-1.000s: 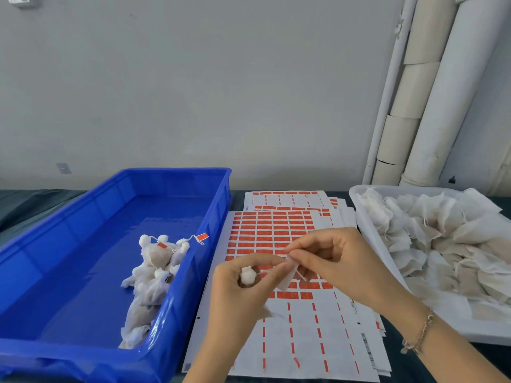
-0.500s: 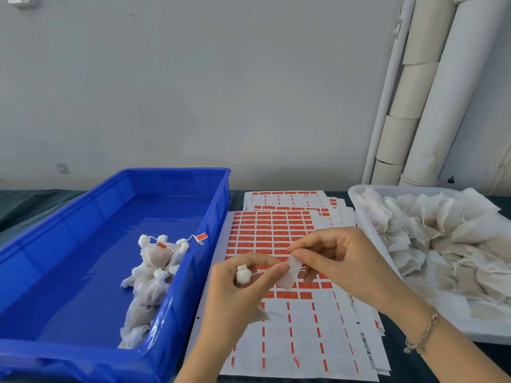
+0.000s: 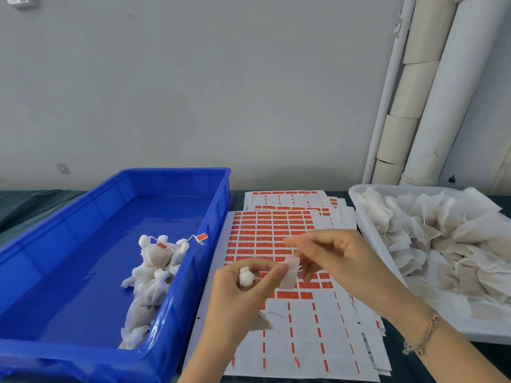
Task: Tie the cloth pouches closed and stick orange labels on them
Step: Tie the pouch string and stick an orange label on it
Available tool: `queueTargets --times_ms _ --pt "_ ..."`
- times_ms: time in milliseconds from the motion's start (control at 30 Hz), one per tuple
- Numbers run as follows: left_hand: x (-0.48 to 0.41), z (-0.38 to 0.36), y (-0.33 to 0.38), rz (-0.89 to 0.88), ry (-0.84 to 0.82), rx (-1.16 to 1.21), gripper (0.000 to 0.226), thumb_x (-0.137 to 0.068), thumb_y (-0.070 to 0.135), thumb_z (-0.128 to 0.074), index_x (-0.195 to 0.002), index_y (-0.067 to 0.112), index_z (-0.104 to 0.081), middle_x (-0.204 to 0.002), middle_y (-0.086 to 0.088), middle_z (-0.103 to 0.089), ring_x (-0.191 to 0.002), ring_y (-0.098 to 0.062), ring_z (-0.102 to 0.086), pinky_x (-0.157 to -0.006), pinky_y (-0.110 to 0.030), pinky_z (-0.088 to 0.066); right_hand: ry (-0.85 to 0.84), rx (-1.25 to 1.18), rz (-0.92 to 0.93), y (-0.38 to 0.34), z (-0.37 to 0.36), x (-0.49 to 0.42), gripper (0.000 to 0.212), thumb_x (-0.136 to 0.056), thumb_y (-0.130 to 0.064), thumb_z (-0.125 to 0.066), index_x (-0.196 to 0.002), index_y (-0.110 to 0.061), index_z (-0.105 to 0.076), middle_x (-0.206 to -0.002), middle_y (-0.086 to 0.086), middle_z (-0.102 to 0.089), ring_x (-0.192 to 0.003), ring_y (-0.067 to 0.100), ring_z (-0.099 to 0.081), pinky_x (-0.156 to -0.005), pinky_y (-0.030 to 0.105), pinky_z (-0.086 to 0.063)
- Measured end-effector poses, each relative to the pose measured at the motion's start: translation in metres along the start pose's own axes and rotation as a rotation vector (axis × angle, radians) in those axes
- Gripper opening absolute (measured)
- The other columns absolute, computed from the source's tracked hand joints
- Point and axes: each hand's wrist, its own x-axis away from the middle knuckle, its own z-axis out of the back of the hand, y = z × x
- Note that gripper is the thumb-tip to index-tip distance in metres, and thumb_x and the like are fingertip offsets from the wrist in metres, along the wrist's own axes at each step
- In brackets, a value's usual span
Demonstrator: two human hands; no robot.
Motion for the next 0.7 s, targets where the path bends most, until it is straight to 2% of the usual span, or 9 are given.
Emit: queueTargets --times_ms 67,167,200,400,533,700 --pt "0.001 0.000 0.001 0.051 0.045 0.062 0.016 -0.054 0.052 -0.070 -0.069 0.047 -0.071 -0.068 0.014 -0.071 -0.071 -0.001 -0.067 -0.052 -0.010 -0.048 0.081 -0.084 0.004 0.003 -0.002 0.002 0.031 -0.081 -0.039 -0.055 -0.102 -0.022 -0.071 -0.084 -0.001 -0.074 -0.074 0.020 -0.070 -0.067 0.024 -0.058" --pt "0.000 0.001 0.001 0.115 0.096 0.123 0.021 -0.049 0.051 -0.071 -0.069 0.043 -0.072 -0.070 0.008 -0.073 -0.073 -0.014 -0.071 -0.066 -0.027 -0.056 0.171 -0.050 0.023 0.010 -0.009 0.010 0.029 -0.074 -0.044 -0.062 -0.097 -0.028 -0.070 -0.087 -0.011 -0.074 -0.079 0.011 -0.071 -0.068 0.017 -0.056" --pt "0.000 0.001 0.001 0.121 0.106 0.126 0.023 -0.048 0.052 -0.070 -0.069 0.043 -0.072 -0.069 0.007 -0.073 -0.073 -0.015 -0.071 -0.067 -0.028 -0.057 0.174 -0.042 0.020 0.012 -0.012 0.013 0.029 -0.070 -0.045 -0.065 -0.094 -0.030 -0.071 -0.088 -0.014 -0.074 -0.081 0.009 -0.071 -0.069 0.016 -0.055" --pt "0.002 -0.003 0.003 0.092 0.118 0.134 0.017 -0.050 0.049 -0.071 -0.065 0.042 -0.073 -0.064 0.014 -0.069 -0.070 0.004 -0.064 -0.045 -0.006 -0.044 0.260 -0.083 -0.019 0.021 -0.023 0.016 0.026 -0.063 -0.045 -0.070 -0.084 -0.029 -0.073 -0.081 -0.015 -0.074 -0.078 0.008 -0.071 -0.066 0.011 -0.052" --pt "0.002 -0.005 0.000 0.099 0.162 0.150 0.018 -0.051 0.048 -0.073 -0.065 0.037 -0.074 -0.064 0.013 -0.069 -0.071 0.004 -0.064 -0.044 -0.006 -0.044 0.291 -0.076 -0.031 0.023 -0.026 0.016 0.021 -0.064 -0.044 -0.070 -0.080 -0.031 -0.074 -0.081 -0.016 -0.074 -0.080 0.006 -0.070 -0.066 0.011 -0.053" --pt "0.002 -0.007 -0.003 0.139 0.209 0.182 0.019 -0.050 0.051 -0.072 -0.066 0.041 -0.073 -0.061 0.013 -0.067 -0.059 0.004 -0.061 -0.041 -0.008 -0.041 0.356 -0.086 -0.047 0.025 -0.030 0.019 0.013 -0.061 -0.044 -0.071 -0.070 -0.034 -0.072 -0.077 -0.021 -0.072 -0.078 -0.001 -0.069 -0.062 0.004 -0.048"
